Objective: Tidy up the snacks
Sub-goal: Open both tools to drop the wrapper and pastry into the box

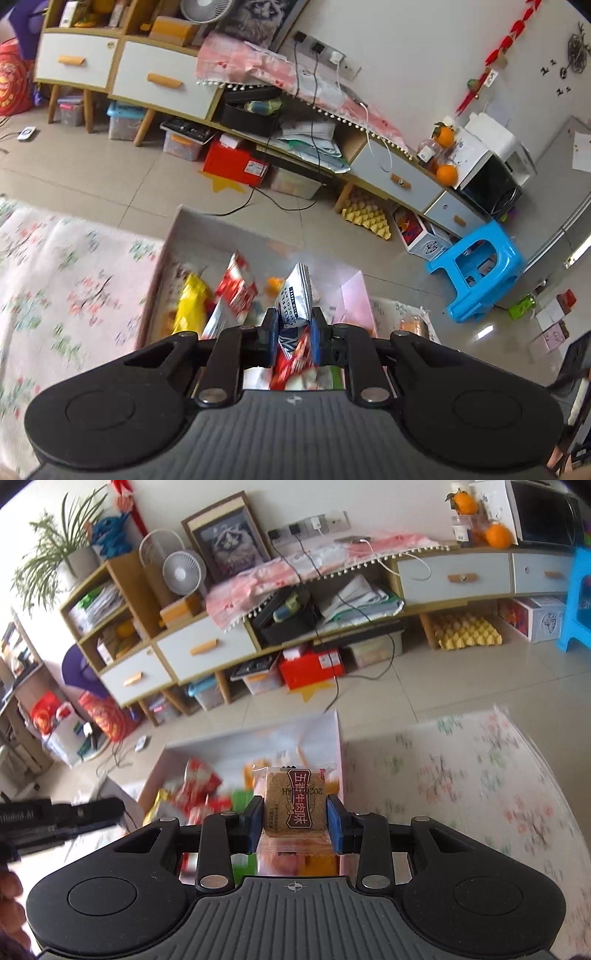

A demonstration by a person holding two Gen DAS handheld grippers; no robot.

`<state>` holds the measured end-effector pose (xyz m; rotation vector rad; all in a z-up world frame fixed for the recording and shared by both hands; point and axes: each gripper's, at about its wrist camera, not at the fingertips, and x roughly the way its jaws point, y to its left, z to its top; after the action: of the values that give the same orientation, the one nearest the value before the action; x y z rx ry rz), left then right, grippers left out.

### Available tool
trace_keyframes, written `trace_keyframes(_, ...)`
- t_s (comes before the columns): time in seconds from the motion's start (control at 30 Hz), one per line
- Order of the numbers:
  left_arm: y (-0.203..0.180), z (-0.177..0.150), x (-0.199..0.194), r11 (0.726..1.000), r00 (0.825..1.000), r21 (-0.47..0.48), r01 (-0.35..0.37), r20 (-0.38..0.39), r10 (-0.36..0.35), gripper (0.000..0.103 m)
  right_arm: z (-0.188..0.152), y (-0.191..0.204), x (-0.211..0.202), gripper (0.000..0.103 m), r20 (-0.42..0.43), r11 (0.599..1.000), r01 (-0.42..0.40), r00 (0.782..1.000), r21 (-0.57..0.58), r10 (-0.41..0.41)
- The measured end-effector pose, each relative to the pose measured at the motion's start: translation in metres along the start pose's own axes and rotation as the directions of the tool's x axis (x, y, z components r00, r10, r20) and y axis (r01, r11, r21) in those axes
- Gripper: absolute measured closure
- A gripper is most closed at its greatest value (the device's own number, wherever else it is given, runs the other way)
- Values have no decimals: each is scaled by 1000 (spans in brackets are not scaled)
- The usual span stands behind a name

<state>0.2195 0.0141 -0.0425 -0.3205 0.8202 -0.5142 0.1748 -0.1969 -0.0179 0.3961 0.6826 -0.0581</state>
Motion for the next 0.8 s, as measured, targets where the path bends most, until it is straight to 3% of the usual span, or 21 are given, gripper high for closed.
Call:
trace_keyframes(0.17,-11,7,31,998,999,35,-44,-5,44,88,20,1,24,69,47,998,-45,998,32,43)
trace_keyframes(0.3,-7,14,43,998,998,14,-55,9,55,87,17,11,46,69,58,1000,-29,998,5,29)
trace_keyframes(0.33,-8,15,44,998,998,10,-58,13,58,80,15,12,50,66,58,1000,-19,998,4,18)
trace_keyframes(0.4,-8,14,41,997,997,9,-76,11,76,54,12,9,52,64,76,1000,15,997,27,-17)
trace_keyframes(0.43,-8,12,37,996,996,13,-88,18,87,43,13,6,51,58,79,999,22,997,34,-24)
trace_keyframes(0.57,-4,11,21,994,994,-17,-104,22,105,43,20,1,28,50,122,997,29,992,67,-37)
trace_keyframes(0.7,-1,7,-11,991,993,-65,-114,29,117,40,25,4,2,42,113,993,20,993,112,-33)
trace_keyframes(0.8,-7,0,-41,977,977,-52,-206,52,209,27,21,15,-20,33,69,996,28,997,84,-34)
